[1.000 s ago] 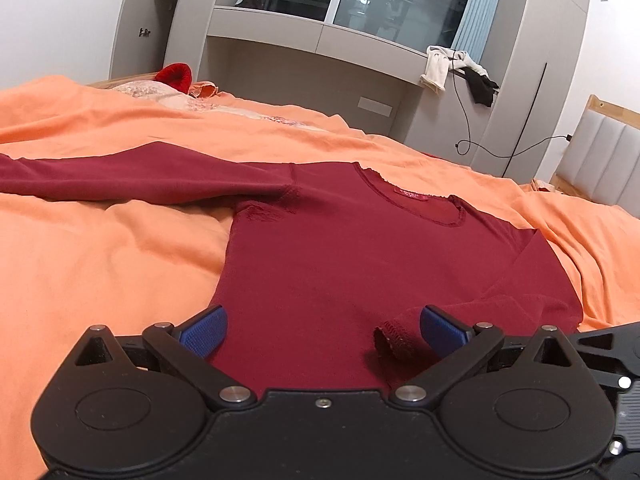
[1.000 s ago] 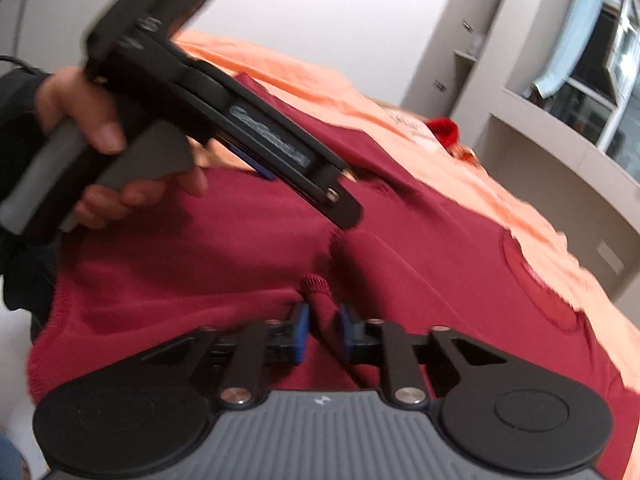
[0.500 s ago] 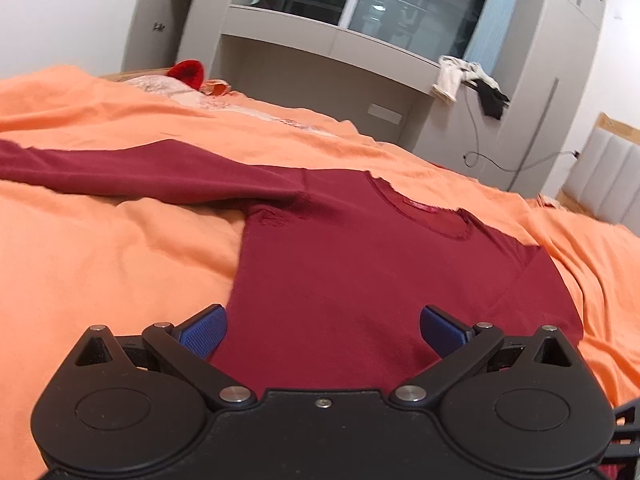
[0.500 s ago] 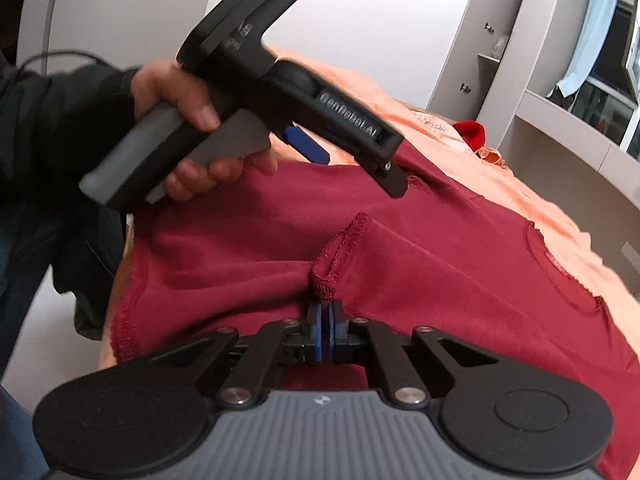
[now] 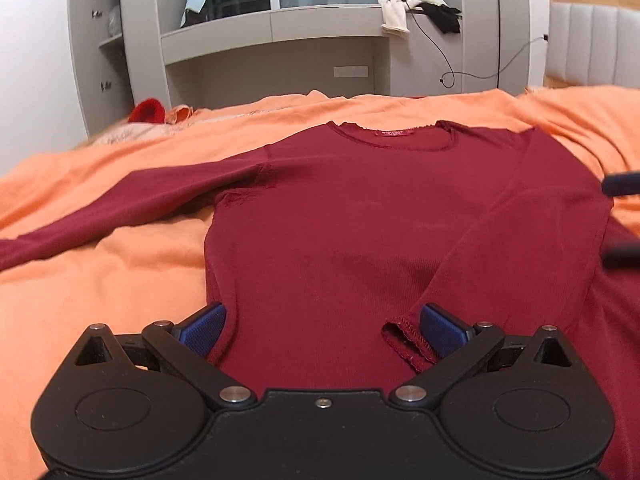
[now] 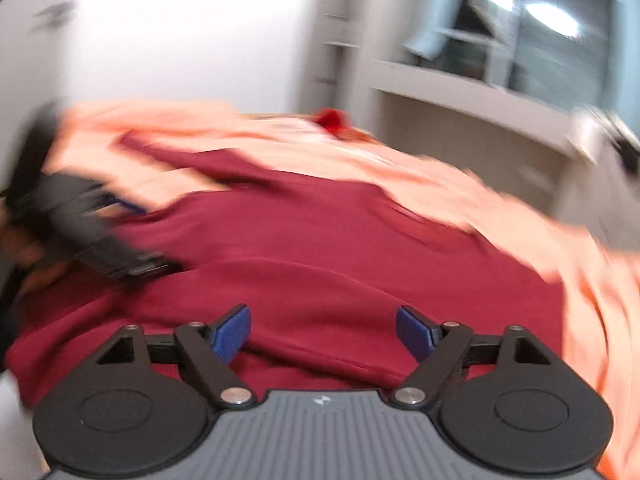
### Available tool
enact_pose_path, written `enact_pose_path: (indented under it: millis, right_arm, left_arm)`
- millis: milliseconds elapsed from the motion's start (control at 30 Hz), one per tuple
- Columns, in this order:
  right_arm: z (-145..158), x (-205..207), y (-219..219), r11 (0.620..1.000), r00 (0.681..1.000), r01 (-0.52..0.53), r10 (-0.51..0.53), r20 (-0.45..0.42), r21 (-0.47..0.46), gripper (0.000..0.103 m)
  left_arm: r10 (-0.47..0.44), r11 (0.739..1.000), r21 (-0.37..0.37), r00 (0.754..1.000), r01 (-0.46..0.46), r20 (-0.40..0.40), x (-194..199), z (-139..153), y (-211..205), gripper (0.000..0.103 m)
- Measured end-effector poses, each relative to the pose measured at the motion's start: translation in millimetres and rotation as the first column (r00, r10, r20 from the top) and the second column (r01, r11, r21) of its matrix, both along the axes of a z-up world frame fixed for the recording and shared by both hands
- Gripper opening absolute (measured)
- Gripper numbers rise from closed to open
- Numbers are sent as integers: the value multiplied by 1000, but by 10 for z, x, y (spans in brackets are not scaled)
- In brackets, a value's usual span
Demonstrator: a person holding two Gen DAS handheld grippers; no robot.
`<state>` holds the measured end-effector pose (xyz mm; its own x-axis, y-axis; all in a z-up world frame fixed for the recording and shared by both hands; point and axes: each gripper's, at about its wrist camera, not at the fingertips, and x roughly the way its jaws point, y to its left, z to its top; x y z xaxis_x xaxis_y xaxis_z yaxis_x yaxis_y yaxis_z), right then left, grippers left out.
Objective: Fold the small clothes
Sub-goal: 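Grasp the cuff with the right gripper, fold it toward the hem, release, then move the left gripper to the other sleeve cuff and grasp it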
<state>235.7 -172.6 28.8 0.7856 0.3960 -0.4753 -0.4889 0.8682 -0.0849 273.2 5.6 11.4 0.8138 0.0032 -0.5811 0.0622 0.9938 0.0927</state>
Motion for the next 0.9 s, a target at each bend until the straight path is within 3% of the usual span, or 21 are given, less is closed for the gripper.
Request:
enact_pose_path:
  millis: [133, 267, 367, 433, 500, 633, 767, 833, 900]
  right_arm:
    - [-167, 292, -403, 958, 967, 234, -212, -141, 164, 84]
    - [-373, 471, -863, 873, 923, 337, -232, -308, 352, 85]
    - [-422, 443, -1007, 839, 920, 350, -224, -323, 416, 91]
    - [-396, 401, -1020, 844, 929, 333, -216, -301, 421, 103]
    - [-372, 378, -1021, 850, 934, 325, -219, -282, 415, 103]
    - [-283, 272, -879, 845, 941, 313, -212, -265, 434, 103]
    - [-190, 159, -736, 839, 952, 283, -187, -242, 465, 103]
    - [-141, 70, -653, 841, 959, 264, -174, -225, 473, 103]
    - [-100, -24, -566, 841, 965, 243, -161, -206, 483, 103]
  left_arm:
    - [-1, 1000, -3, 1000, 1, 1, -10, 1, -6, 102]
    - [-13, 999, -33, 1000, 13, 9, -35, 35, 41, 102]
    - [11, 994, -110, 999, -6, 44, -64, 121, 212, 102]
    - [70, 987, -153, 995, -57, 76, -77, 194, 392, 102]
    - [144, 975, -184, 984, -123, 102, -70, 268, 610, 102]
    - [357, 909, -280, 924, -310, 136, -75, 406, 1218, 102]
    - [532, 816, -350, 834, -460, 146, -104, 479, 1757, 102]
    - [573, 786, -373, 807, -493, 141, -91, 484, 1972, 102]
    - [590, 764, -398, 799, -508, 115, -45, 464, 2175, 102]
